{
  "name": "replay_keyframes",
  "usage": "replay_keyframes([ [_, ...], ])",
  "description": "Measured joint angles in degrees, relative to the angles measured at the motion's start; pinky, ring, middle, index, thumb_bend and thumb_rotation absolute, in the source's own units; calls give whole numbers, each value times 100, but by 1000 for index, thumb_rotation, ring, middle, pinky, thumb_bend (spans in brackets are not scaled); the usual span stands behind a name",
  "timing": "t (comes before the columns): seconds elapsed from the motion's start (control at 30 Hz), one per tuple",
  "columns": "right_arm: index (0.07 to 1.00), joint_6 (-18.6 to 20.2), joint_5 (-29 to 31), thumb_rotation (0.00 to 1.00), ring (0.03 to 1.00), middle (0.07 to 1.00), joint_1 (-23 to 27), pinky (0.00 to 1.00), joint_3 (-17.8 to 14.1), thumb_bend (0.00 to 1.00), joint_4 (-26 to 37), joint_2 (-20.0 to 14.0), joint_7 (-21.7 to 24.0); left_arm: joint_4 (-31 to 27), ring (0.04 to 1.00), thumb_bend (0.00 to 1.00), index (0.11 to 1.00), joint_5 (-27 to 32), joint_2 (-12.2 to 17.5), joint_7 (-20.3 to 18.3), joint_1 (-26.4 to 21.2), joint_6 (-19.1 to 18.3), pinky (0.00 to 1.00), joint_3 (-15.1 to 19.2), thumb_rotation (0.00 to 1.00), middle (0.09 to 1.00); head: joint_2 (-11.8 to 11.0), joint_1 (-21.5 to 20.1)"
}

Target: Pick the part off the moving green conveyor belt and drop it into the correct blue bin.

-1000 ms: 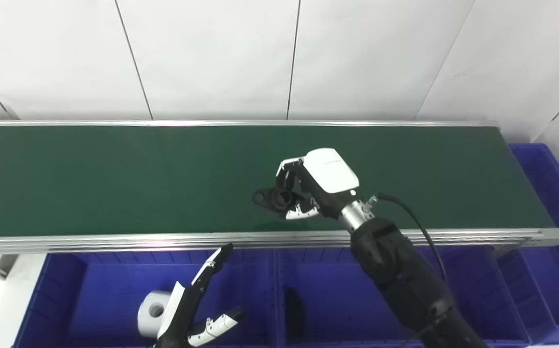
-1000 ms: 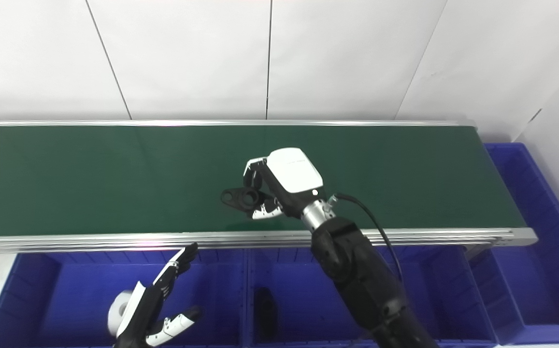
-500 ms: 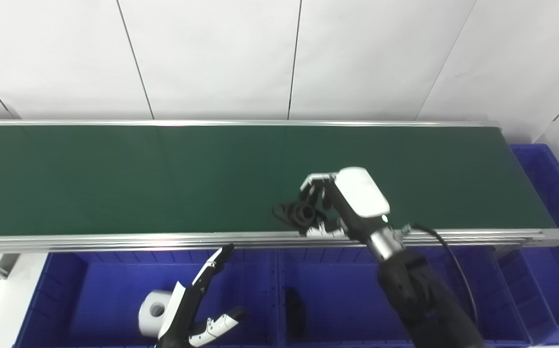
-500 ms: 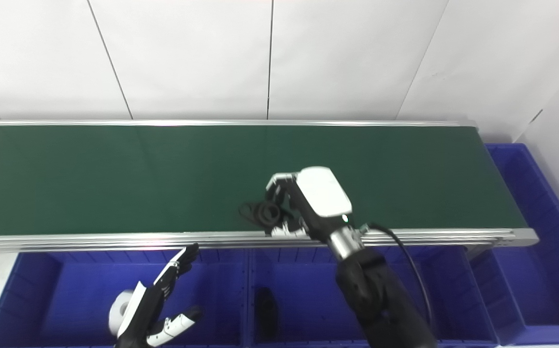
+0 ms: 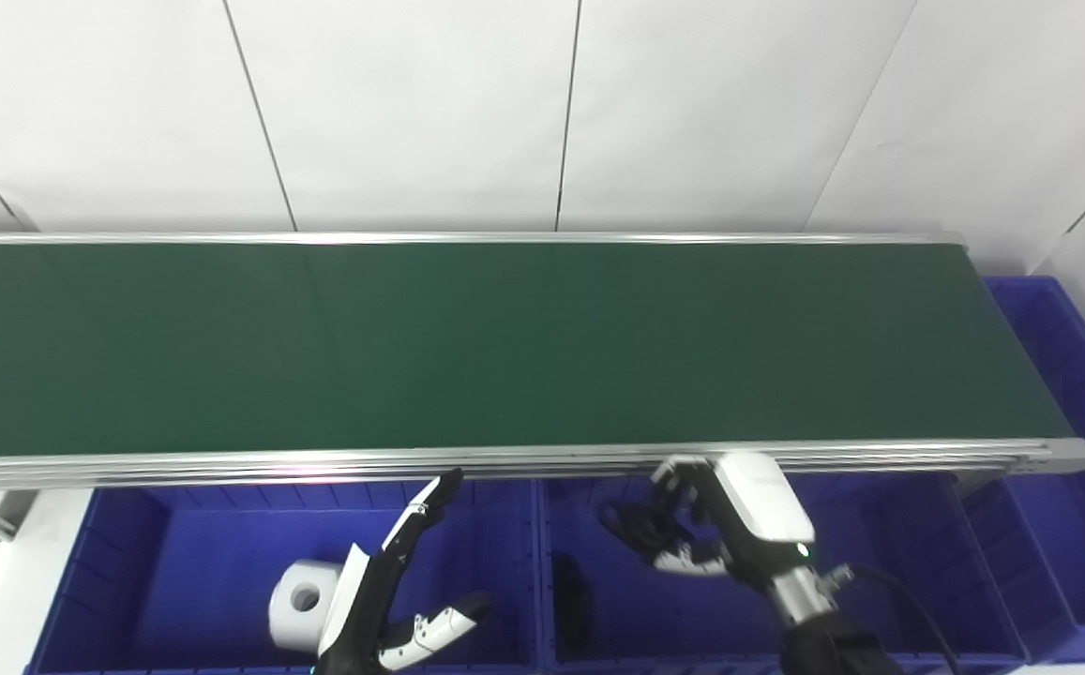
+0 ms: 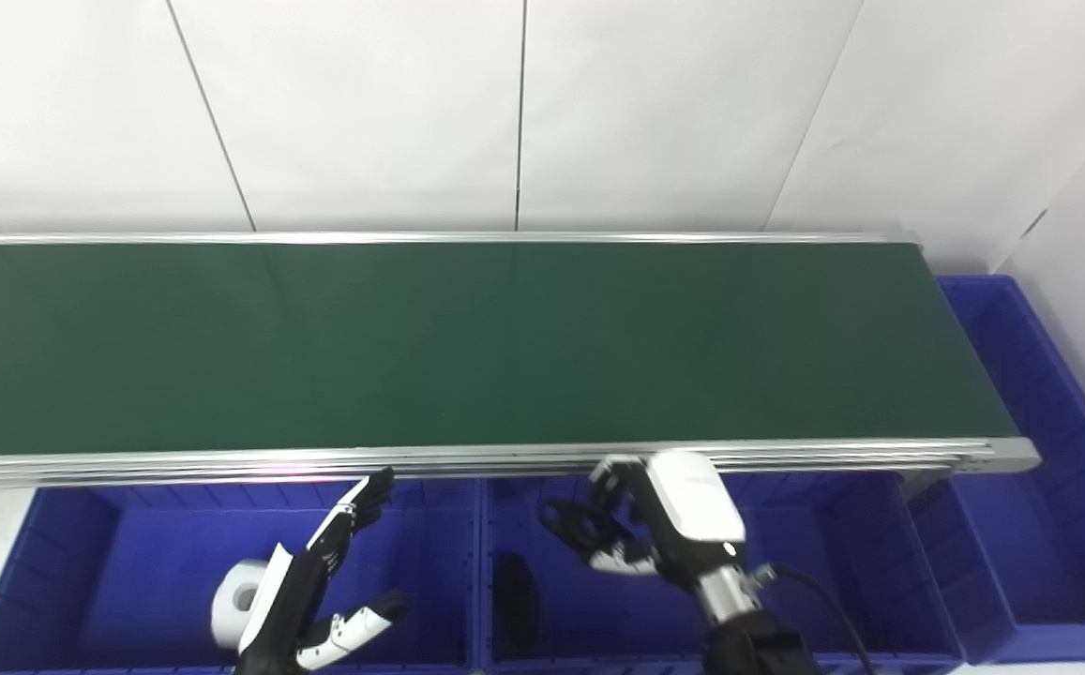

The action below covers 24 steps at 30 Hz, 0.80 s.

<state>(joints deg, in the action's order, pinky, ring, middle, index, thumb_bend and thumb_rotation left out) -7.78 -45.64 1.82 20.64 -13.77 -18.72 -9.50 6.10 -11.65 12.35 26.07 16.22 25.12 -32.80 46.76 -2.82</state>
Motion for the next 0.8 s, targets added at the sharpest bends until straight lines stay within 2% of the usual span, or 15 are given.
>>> replay_keyframes([
  [0.2, 541, -115, 28, 0, 347, 427, -30, 244, -46, 515, -493, -101, -150, -57, 910, 673, 897, 16, -146, -64, 13, 0, 883, 122, 697, 913, 35, 27],
  [0.4, 545, -115, 42, 3, 457, 459, -23, 351, -60, 513, -833, -81, -204, -87, 910, 641, 904, -17, -173, -142, 60, 0, 885, 205, 689, 914, 53, 9],
  [0.43, 522, -116, 52, 78, 523, 558, -22, 421, -62, 508, -831, -79, -204, -93, 908, 644, 902, -17, -170, -149, 71, 0, 881, 214, 687, 912, 53, 9],
  [0.47, 657, -114, 100, 284, 615, 659, -24, 529, -70, 546, -823, -77, -194, -98, 905, 648, 900, -18, -170, -150, 74, 0, 877, 212, 687, 909, 53, 9],
  [0.53, 772, -86, 223, 512, 741, 770, -69, 678, -116, 603, -680, -64, -88, -103, 902, 640, 898, -18, -171, -147, 79, 0, 874, 212, 675, 905, 70, 18],
  [0.57, 791, -75, 268, 550, 762, 788, -123, 703, -137, 614, -527, -60, -39, -108, 902, 638, 898, -18, -174, -147, 79, 0, 875, 206, 674, 905, 70, 18],
  [0.6, 836, -62, 315, 641, 797, 819, -189, 749, -152, 649, -344, -50, 19, -115, 907, 636, 903, -25, -173, -147, 85, 0, 881, 206, 699, 910, 70, 9],
  [0.7, 856, -51, 474, 699, 808, 832, -458, 760, -247, 659, 205, 64, 75, -122, 910, 632, 904, -132, -163, -147, 93, 0, 886, 226, 707, 914, 70, 9],
  [0.8, 854, -56, 594, 708, 800, 831, -718, 734, -311, 653, 571, 207, 78, -127, 909, 644, 905, -137, -161, -153, 97, 0, 877, 227, 700, 915, 70, 9],
])
